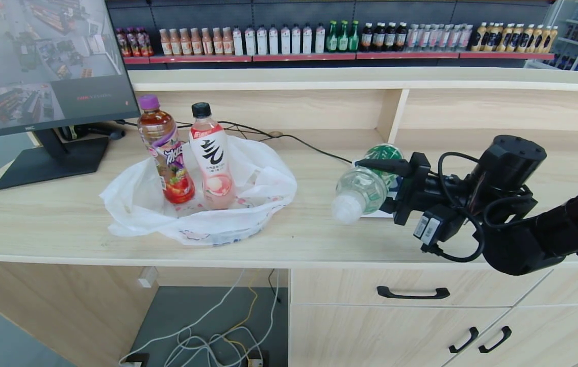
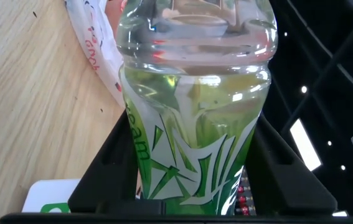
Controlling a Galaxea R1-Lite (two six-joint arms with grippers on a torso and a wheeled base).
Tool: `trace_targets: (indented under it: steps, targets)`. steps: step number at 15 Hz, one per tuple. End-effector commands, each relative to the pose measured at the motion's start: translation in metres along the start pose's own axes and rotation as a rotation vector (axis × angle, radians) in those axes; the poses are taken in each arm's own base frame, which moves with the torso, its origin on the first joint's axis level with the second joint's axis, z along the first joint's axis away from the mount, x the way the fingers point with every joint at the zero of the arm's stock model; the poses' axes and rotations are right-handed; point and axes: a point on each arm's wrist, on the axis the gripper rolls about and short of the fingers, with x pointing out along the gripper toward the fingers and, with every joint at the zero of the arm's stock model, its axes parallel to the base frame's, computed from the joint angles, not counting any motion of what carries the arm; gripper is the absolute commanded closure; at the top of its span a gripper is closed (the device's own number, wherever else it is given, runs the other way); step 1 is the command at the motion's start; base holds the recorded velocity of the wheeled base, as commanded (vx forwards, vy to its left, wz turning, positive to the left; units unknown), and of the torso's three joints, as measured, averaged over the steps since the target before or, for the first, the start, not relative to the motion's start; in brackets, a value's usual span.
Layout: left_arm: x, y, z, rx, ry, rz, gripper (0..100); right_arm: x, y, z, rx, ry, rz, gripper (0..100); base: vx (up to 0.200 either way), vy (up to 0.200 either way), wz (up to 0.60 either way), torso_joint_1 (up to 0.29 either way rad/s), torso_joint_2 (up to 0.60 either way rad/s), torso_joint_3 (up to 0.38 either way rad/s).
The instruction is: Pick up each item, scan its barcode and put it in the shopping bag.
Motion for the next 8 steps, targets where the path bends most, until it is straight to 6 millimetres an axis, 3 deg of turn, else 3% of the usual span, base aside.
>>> trace_targets:
  steps: [1,8]
  targets:
    - [0.000,0.000,0.000,-0.001,0.000,0.000,0,-0.001,-0.005,0.003,-0.012,-0.002,-0.006,100,0.000,0.000,0.00,0.000,0.00,0.000]
    - [0.000,0.000,0.000,-0.001,0.000,0.000,0,-0.005,-0.022,0.013,-0.002,-0.004,-0.028,100,0.000,0.000,0.00,0.000,0.00,0.000]
